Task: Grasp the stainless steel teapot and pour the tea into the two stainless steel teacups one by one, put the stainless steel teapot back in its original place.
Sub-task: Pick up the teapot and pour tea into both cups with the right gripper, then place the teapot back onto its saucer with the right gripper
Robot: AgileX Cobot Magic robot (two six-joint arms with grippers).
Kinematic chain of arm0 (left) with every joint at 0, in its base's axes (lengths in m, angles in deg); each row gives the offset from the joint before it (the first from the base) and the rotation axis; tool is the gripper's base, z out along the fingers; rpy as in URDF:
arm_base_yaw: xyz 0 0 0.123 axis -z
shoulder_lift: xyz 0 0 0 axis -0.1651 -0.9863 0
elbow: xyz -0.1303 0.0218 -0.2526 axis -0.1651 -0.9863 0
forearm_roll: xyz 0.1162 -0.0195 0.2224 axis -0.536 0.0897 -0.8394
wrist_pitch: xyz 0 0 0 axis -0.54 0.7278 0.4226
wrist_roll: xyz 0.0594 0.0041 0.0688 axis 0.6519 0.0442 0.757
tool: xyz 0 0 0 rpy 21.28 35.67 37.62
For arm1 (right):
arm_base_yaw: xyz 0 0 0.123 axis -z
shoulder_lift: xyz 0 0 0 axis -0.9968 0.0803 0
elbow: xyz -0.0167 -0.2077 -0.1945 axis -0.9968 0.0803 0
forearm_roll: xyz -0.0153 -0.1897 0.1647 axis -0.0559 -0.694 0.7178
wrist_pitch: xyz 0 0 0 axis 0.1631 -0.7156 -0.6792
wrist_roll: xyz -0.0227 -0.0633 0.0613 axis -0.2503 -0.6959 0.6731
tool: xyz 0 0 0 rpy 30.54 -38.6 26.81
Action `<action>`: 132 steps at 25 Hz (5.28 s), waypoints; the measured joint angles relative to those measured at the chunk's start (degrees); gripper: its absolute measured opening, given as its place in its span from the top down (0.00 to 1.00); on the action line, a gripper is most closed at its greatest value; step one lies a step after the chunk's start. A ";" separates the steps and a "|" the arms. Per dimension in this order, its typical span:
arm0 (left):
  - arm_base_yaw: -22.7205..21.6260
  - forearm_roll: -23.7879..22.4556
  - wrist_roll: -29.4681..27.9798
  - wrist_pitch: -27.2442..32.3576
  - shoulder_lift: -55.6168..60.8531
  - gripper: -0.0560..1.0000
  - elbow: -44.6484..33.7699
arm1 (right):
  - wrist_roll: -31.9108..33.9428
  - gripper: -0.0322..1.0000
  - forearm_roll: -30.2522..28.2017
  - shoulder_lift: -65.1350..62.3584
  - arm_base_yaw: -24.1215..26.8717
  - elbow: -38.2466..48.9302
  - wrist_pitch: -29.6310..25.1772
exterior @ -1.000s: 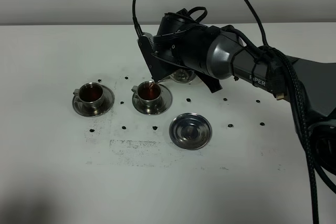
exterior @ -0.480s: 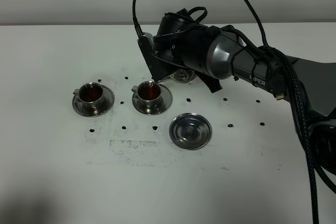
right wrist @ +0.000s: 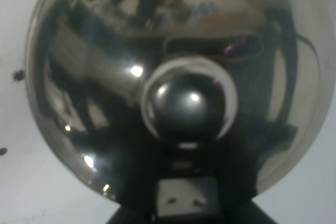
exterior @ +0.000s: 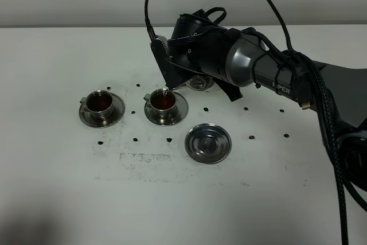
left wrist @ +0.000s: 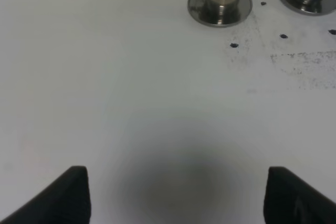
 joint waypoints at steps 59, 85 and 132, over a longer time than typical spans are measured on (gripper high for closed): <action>0.00 0.04 -0.05 0.06 0.00 0.32 0.00 | 42.98 0.80 33.30 -11.36 10.95 9.15 11.67; 0.00 0.04 -0.03 0.06 0.00 0.32 0.00 | 41.23 0.80 46.39 -2.64 11.63 11.16 17.71; 0.00 0.04 -0.03 0.06 0.00 0.32 0.00 | 45.35 0.80 48.73 -16.76 6.10 26.48 14.54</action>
